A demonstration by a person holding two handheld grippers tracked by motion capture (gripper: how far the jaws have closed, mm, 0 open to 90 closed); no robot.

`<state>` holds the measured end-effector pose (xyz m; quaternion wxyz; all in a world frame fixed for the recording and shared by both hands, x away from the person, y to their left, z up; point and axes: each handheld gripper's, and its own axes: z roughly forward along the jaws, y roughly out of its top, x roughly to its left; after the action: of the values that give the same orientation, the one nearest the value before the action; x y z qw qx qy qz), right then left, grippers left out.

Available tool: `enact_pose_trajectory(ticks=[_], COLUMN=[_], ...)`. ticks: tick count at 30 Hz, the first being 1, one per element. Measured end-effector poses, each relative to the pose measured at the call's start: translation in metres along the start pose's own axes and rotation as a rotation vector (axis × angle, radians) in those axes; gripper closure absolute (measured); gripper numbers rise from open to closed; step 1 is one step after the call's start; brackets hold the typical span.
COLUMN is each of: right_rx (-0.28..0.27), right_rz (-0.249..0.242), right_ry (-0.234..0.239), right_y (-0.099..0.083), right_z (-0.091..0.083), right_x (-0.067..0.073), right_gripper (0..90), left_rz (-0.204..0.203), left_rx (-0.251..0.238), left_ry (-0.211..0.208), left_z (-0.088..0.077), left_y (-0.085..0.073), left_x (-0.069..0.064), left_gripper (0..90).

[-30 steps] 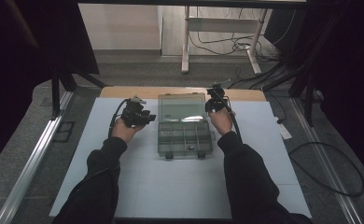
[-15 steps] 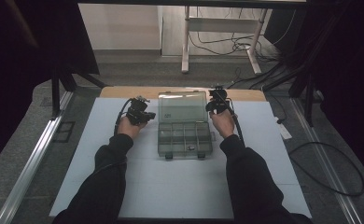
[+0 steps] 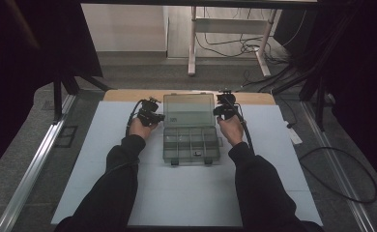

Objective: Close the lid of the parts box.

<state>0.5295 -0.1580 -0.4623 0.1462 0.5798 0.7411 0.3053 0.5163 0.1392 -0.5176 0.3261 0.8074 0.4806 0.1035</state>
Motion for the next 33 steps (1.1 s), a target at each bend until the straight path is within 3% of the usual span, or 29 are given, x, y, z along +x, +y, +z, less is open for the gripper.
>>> enact_pose_trajectory(ticks=[13,18,23,27,33], right_rx=[-0.045,-0.059,-0.060,-0.047,-0.037], right_rz=[-0.052,-0.071,-0.096,-0.105,-0.133], right_ry=[-0.037,-0.058,-0.056,-0.012,0.019], right_y=[-0.007,-0.012,-0.015,-0.017,-0.018], right_z=[-0.008,-0.015,-0.020,-0.025,-0.032], right_x=[0.007,0.009,0.009,0.008,0.009], right_gripper=[88.6,87.7,88.2,88.0,88.2], left_rz=[-0.022,-0.009,0.004,-0.001,0.003], left_rx=[-0.064,-0.086,-0.107,-0.130,-0.143], left_ry=[-0.026,-0.035,-0.072,-0.108,-0.128], left_z=[0.000,-0.004,-0.010,-0.012,-0.016], left_y=[0.016,0.020,0.020,0.021,0.021], left_x=[0.008,0.007,0.007,0.007,0.004], left_gripper=[88.9,88.9,88.9,88.9,88.9])
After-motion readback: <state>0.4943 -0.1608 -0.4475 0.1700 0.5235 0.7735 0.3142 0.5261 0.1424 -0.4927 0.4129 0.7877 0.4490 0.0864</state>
